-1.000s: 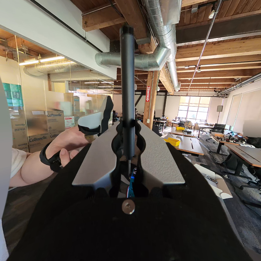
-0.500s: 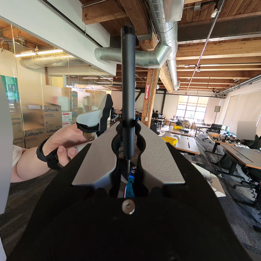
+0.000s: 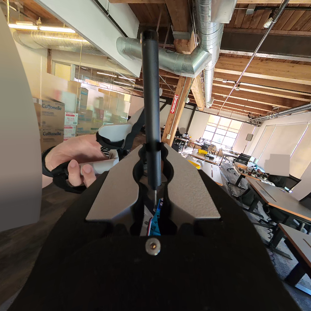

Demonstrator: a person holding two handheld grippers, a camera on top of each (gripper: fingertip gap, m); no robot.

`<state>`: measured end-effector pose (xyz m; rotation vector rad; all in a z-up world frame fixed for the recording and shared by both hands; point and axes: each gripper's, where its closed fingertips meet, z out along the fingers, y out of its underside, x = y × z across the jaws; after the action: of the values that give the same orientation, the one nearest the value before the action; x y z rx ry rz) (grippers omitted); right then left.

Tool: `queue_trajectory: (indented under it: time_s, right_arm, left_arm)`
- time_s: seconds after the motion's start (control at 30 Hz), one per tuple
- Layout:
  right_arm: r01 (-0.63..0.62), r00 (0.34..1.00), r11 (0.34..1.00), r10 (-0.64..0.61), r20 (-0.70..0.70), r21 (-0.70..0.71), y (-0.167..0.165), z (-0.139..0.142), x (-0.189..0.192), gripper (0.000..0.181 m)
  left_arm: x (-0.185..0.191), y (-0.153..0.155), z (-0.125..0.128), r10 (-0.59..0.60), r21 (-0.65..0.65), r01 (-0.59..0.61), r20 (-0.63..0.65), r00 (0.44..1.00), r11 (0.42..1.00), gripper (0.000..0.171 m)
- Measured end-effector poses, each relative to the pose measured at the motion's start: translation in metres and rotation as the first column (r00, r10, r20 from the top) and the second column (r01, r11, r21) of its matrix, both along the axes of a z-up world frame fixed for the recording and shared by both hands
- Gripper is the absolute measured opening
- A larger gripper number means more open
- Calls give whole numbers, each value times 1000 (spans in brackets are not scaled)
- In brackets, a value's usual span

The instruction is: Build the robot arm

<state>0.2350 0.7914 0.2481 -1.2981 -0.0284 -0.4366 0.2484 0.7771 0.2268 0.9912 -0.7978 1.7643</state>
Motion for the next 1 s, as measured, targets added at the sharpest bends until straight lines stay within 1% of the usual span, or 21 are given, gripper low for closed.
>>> queue_trajectory:
  time_s: [0.13, 0.33, 0.63, 1.0]
  right_arm:
    - [42, 999, 998, -41, 31, -38, 4, -4, 0, 15]
    - [57, 997, 997, -54, 51, -47, 4, -4, -4, 15]
    - [48, 997, 998, -45, 57, -51, 5, -3, -4, 15]
    - [69, 989, 993, -56, 140, -93, 8, -3, -8, 15]
  left_arm:
    - [-1, 0, 0, -5, -2, 5, 1, 1000, 1000, 140]
    - [-1, 0, 0, -5, -3, 5, 2, 1000, 1000, 140]
    - [-2, 1, 0, -3, -7, 3, 1, 1000, 1000, 139]
    - [-2, 2, 0, -6, -24, 5, -7, 1000, 1000, 136]
